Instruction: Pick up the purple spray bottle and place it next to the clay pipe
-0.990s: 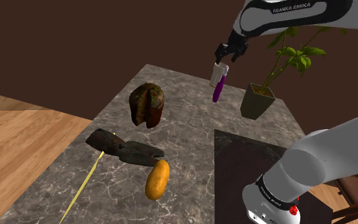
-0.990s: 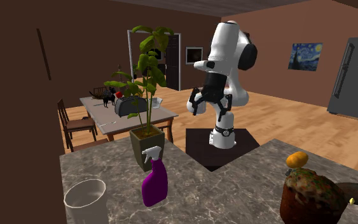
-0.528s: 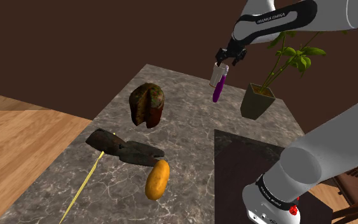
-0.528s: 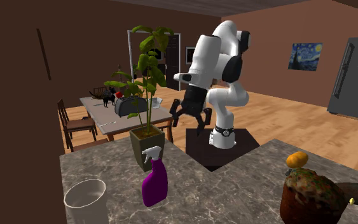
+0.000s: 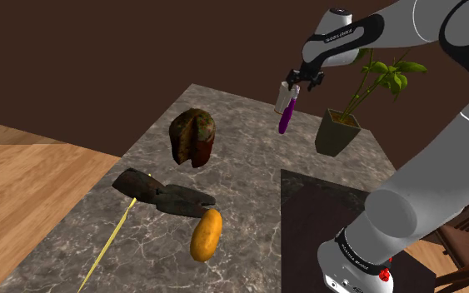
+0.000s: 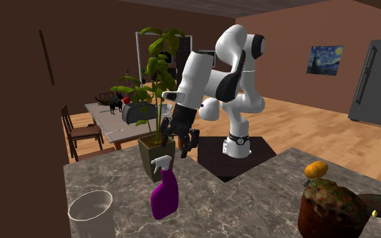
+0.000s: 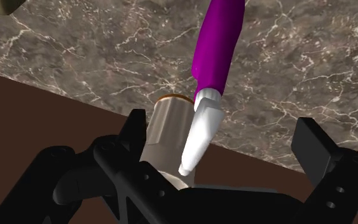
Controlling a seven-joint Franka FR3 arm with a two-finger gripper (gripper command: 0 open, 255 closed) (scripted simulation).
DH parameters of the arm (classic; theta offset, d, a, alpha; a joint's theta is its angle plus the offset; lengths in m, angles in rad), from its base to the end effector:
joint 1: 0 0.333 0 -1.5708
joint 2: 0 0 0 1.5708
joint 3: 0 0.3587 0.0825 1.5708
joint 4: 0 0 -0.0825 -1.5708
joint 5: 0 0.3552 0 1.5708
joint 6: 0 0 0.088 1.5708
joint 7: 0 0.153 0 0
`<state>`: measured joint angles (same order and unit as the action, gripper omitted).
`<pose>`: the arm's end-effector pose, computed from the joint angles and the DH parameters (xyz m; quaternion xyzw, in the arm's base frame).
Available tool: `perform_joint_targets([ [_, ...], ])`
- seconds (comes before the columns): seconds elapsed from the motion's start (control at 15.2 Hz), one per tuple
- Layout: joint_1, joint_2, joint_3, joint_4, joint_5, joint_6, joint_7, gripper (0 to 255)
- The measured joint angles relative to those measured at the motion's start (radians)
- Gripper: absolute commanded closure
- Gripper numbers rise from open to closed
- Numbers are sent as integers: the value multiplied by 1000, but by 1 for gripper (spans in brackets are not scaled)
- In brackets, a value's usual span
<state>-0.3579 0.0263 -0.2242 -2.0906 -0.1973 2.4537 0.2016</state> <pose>0.4752 -0.3186 0.4610 0.9313 -0.3145 0.1493 0.1075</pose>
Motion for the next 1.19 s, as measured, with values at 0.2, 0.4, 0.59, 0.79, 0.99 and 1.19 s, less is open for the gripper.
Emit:
perform_joint_targets([
  [0.2,-6,36,-5,3,6,34,0,0],
  [0.4,-10,70,-7,5,13,66,-4,0],
  [0.59,-13,85,-8,4,16,82,-7,0],
  [0.79,-13,86,-8,4,17,85,-8,0],
  [0.99,-13,87,-8,4,17,85,-9,255],
  [1.19,-13,87,-8,4,17,85,-9,255],
])
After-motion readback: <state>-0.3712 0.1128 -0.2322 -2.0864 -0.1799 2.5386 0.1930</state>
